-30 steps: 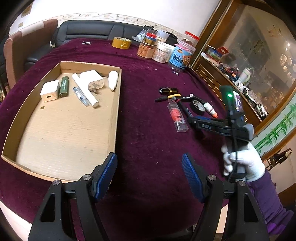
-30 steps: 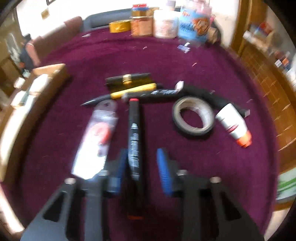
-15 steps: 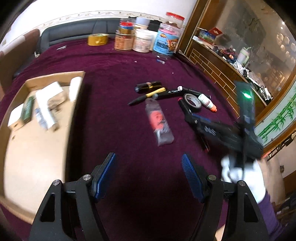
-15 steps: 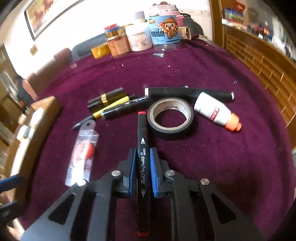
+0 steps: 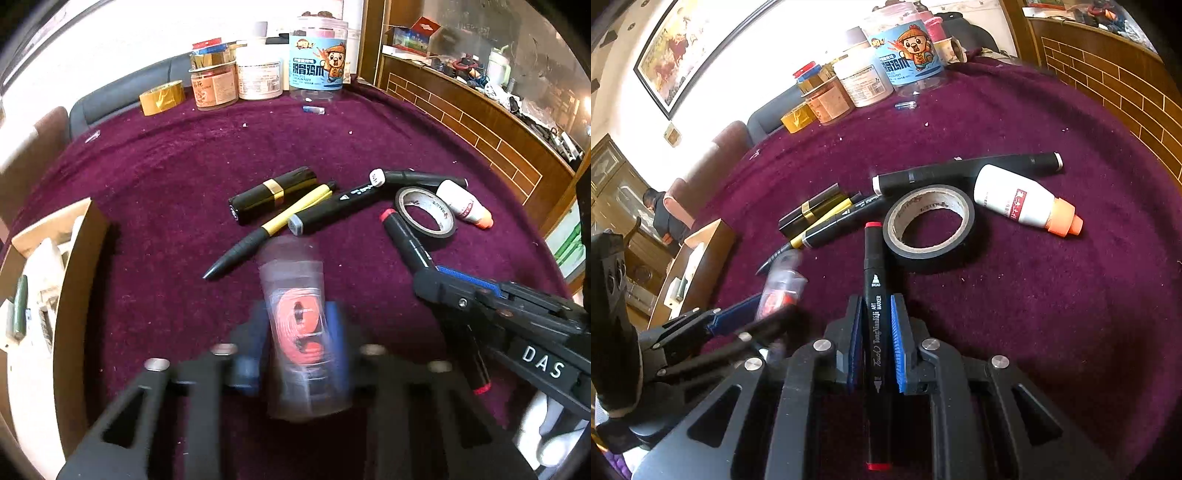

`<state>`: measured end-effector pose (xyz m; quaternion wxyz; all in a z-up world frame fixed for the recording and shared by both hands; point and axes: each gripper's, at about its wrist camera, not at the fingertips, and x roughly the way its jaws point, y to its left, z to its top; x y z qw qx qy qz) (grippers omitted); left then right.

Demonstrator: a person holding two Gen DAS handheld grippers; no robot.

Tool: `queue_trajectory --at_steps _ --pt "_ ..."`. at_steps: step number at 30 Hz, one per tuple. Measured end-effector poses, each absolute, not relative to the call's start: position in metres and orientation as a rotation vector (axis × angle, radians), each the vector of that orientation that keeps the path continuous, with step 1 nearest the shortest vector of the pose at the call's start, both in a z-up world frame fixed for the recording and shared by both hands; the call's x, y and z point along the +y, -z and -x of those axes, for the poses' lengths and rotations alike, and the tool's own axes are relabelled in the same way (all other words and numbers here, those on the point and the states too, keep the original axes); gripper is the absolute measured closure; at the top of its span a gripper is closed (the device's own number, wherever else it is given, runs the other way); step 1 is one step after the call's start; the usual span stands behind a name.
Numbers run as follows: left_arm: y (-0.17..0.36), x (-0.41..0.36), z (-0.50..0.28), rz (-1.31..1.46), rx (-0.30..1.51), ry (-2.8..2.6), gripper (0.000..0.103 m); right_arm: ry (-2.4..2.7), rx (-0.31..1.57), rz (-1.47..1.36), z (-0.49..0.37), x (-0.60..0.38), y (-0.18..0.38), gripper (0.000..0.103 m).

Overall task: Organize rigid objects
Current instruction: 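Grasp the red blister pack with the left tool while the right tool grasps a black marker, then lower the blister pack into the box and open the left tool while the right tool carries the marker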

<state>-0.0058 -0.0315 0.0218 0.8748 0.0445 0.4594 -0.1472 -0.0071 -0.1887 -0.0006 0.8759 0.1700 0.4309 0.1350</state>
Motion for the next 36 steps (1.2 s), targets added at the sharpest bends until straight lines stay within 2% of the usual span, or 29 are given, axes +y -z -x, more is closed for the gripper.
queue_trajectory --at_steps 13,22,28,36 --pt "-0.064 0.034 0.055 0.109 0.903 0.359 0.080 -0.267 0.900 -0.324 0.006 -0.187 0.001 0.091" --pt "-0.101 0.141 0.098 0.234 0.784 0.230 0.080 -0.333 0.923 -0.346 0.022 -0.172 -0.012 0.091" --pt "-0.079 0.224 0.102 0.330 0.820 0.032 0.080 -0.453 0.925 -0.376 0.030 -0.142 -0.037 0.091" --pt "-0.042 0.254 0.091 0.362 0.938 -0.025 0.079 -0.626 0.976 -0.366 0.029 -0.064 -0.057 0.091"
